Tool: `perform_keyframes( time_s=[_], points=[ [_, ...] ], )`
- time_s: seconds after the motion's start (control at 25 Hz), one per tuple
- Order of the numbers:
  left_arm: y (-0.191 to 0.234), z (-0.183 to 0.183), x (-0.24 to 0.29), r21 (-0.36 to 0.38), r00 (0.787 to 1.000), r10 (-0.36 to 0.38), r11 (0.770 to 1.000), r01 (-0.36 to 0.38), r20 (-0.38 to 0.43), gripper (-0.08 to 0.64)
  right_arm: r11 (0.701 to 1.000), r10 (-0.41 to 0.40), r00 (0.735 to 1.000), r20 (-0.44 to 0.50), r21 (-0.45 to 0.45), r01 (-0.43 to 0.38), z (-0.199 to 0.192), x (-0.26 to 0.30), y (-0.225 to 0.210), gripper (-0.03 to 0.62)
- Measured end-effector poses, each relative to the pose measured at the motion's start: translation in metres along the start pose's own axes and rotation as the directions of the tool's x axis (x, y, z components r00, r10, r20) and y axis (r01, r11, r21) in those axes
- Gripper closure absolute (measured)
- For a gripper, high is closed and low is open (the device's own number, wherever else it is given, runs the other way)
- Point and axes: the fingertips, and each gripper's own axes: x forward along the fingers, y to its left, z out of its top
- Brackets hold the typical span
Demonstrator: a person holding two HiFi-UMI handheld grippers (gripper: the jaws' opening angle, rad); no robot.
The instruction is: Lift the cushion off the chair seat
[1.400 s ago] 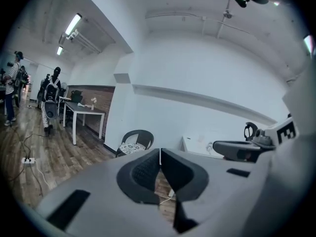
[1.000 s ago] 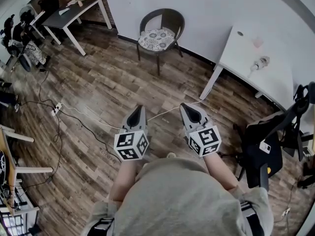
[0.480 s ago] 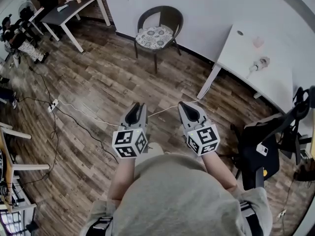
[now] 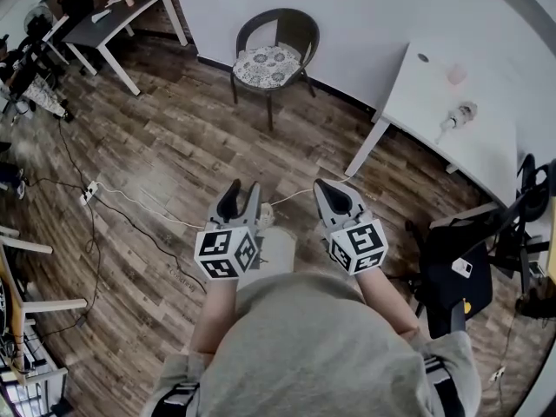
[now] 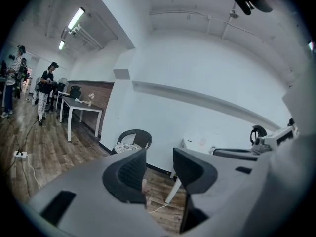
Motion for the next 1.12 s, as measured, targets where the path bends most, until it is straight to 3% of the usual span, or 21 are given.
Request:
perform_keyframes(
  time_s=[0.44, 1.12],
  points=[
    [0.044, 0.029, 0.098, 0.008, 0.999, -0.026, 1.000, 0.026, -0.021, 0.394, 1.000, -0.031, 0.999, -0.011, -0.002, 0.031, 0.018, 0.096, -0.056, 0.597],
    [0.153, 0.094, 0.242, 0.014, 0.998, -0.048, 0.999, 0.049, -0.051, 0.396, 0.999, -0.033, 0.999, -0.030, -0.012, 0.033, 0.062, 0.284, -0.105, 0.597]
  ],
)
